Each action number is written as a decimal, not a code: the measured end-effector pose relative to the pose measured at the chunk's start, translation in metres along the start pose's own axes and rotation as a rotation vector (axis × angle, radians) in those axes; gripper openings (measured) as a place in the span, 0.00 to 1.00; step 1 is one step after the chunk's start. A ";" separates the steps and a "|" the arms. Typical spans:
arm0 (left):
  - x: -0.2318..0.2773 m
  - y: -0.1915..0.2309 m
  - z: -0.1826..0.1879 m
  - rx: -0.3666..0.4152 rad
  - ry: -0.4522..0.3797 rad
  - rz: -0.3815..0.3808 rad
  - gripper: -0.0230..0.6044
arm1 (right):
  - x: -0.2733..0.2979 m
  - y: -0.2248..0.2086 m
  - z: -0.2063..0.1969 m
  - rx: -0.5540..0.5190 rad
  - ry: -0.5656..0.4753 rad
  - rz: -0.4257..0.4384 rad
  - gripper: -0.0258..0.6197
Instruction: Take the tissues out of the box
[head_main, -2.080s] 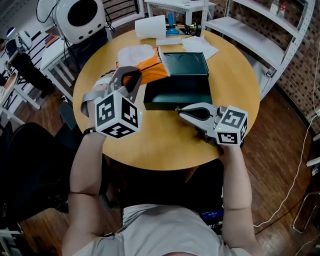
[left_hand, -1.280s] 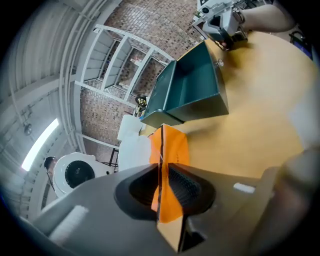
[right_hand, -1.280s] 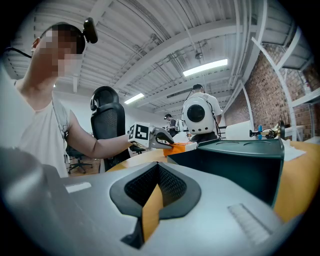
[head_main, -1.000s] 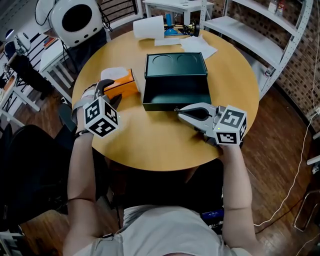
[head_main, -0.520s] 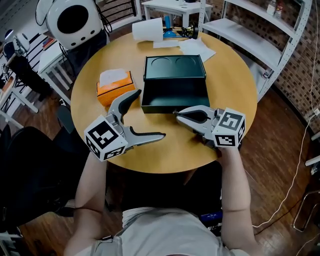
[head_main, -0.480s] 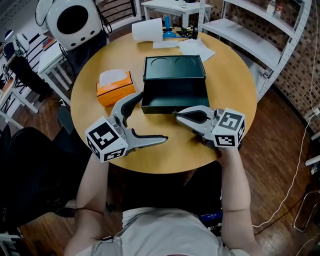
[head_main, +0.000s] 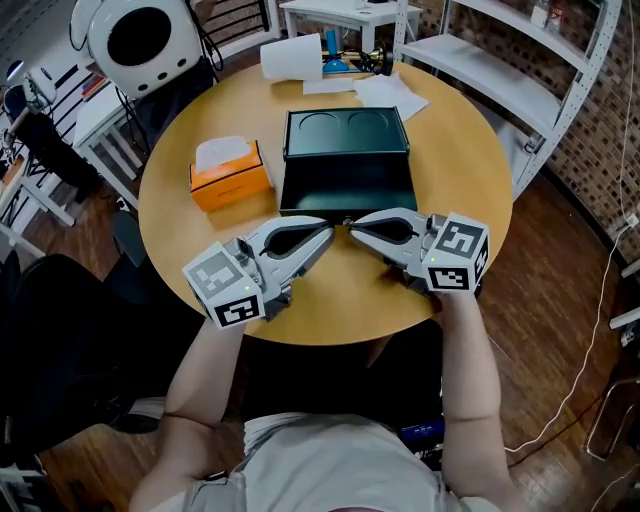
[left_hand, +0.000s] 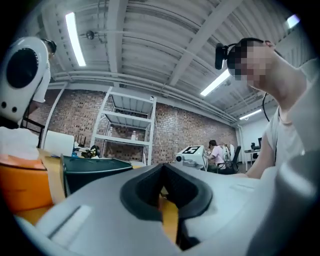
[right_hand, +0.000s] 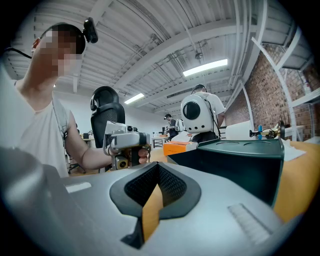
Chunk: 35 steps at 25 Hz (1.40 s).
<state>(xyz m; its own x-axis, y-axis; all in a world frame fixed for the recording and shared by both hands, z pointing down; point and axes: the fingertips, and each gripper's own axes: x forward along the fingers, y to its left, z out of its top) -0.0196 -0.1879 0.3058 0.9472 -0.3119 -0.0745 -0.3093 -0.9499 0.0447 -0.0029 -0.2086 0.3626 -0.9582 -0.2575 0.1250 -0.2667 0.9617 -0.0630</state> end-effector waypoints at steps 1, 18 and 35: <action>0.000 0.004 -0.001 -0.009 -0.002 0.009 0.04 | 0.000 0.000 0.000 0.000 0.000 -0.001 0.04; 0.015 0.000 -0.040 0.022 0.152 -0.070 0.04 | 0.001 0.000 0.002 -0.001 0.001 0.000 0.04; 0.018 -0.001 -0.050 0.008 0.206 -0.074 0.04 | 0.001 0.001 0.001 -0.001 0.002 0.002 0.04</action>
<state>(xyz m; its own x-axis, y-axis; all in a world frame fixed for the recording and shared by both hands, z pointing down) 0.0025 -0.1915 0.3543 0.9645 -0.2313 0.1275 -0.2379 -0.9705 0.0391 -0.0039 -0.2082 0.3617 -0.9586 -0.2550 0.1266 -0.2643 0.9624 -0.0628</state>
